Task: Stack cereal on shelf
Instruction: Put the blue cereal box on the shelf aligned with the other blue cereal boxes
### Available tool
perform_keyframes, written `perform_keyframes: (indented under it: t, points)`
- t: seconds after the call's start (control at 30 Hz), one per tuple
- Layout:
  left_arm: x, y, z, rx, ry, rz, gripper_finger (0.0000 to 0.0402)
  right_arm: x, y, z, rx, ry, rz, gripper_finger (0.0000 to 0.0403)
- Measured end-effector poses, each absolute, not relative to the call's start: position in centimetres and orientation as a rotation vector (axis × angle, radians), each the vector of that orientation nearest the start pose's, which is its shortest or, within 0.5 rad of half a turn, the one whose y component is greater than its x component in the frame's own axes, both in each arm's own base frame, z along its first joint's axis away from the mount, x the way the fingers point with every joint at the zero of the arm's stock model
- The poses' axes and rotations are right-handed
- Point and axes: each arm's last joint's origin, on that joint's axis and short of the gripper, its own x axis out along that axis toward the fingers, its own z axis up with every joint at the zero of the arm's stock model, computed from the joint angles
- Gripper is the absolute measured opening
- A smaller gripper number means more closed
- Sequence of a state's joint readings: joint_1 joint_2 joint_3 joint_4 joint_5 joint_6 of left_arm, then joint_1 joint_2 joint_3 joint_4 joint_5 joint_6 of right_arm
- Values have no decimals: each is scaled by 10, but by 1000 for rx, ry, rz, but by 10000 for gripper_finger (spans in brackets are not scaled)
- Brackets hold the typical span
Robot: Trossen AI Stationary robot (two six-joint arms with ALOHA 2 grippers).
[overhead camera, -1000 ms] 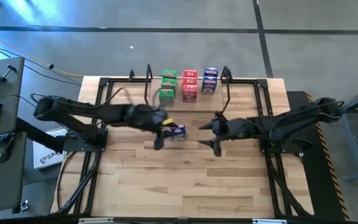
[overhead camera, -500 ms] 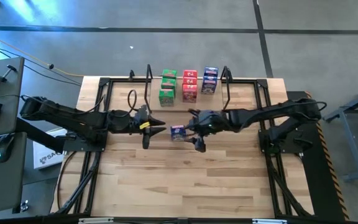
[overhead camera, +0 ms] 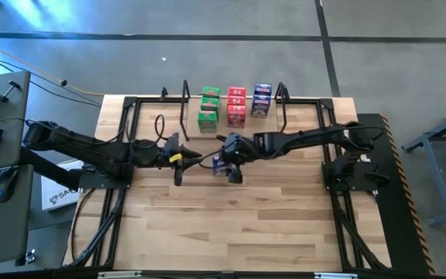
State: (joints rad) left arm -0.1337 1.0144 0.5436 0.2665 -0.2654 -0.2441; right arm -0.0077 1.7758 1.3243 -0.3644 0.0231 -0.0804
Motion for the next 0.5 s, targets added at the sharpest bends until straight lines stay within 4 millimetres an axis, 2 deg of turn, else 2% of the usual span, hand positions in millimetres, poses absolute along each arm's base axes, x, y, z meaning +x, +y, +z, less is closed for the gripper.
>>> perform_keyframes:
  t: [0.27,0.5]
  points:
    - [195,-17,237,-234,108,187,40,389,-12,223,-45,874,41,294]
    - [181,-14,225,-276,82,233,29,393,-13,203,2,941,61,250]
